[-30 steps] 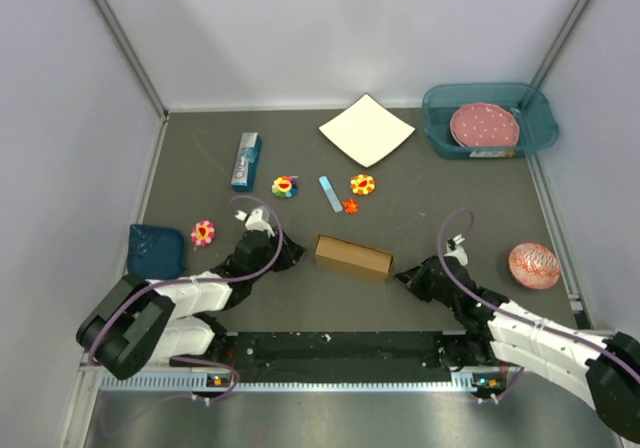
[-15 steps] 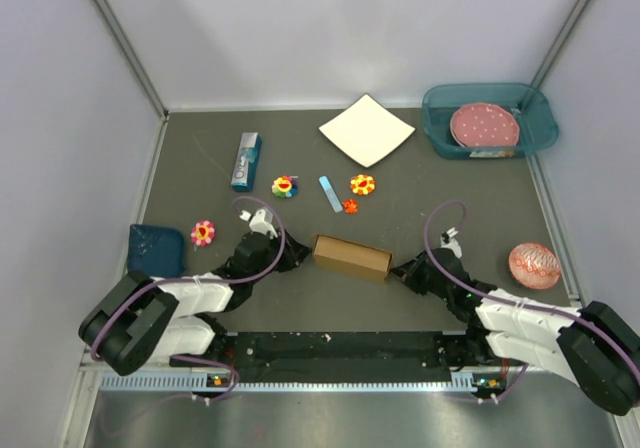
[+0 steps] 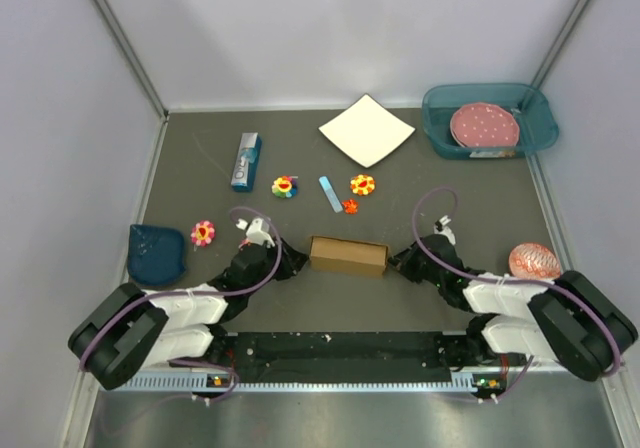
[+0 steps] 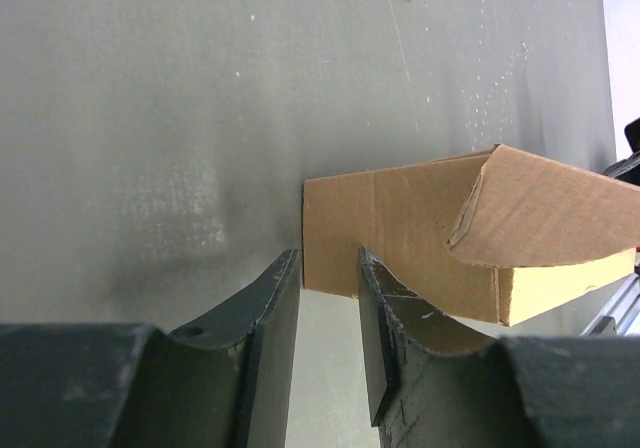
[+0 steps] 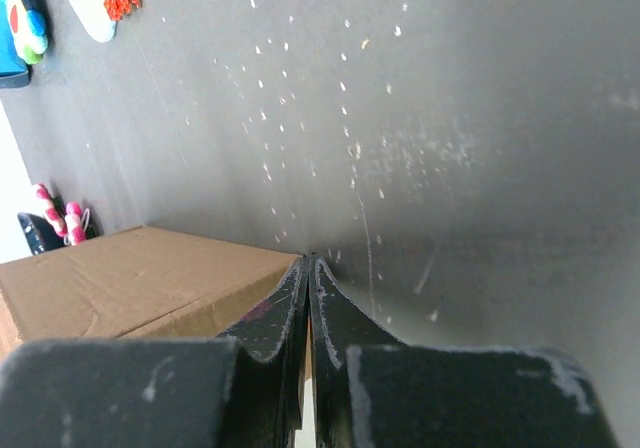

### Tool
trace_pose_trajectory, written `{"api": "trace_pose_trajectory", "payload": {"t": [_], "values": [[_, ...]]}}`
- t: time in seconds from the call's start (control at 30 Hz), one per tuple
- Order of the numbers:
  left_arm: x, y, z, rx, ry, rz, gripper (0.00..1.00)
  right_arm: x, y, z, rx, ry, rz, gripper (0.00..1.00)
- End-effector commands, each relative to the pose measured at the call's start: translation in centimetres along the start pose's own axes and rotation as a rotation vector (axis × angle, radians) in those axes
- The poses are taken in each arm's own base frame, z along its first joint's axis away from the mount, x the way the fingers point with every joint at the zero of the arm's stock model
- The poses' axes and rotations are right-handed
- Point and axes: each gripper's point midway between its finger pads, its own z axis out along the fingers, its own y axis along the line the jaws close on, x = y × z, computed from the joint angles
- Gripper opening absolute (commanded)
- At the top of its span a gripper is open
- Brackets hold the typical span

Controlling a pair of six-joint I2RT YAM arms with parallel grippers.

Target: Fold the paper box

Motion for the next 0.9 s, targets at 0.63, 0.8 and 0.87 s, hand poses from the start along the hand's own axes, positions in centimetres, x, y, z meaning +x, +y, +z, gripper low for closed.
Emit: {"api": "trace_pose_trajectory", "payload": {"t": [0.63,0.8,0.87], "values": [[-0.2,1.7,-2.5,-0.057,-0.081,0.005,0.36,-2.4,2.8,1.7,-0.043,-0.017,-0.079,0.0],[-1.5,4.3,-4.0,-0.21,-0.152,-0.009,0.37,-3.3,2.0,0.0,0.044,-0.043,-0.106,0.0],[-3.1,3.8,-5.0,-0.208,-0.217,-0.018,0.37,-4.2,1.5,-1.7,0.095,-0.078,-0.14,0.0]]}}
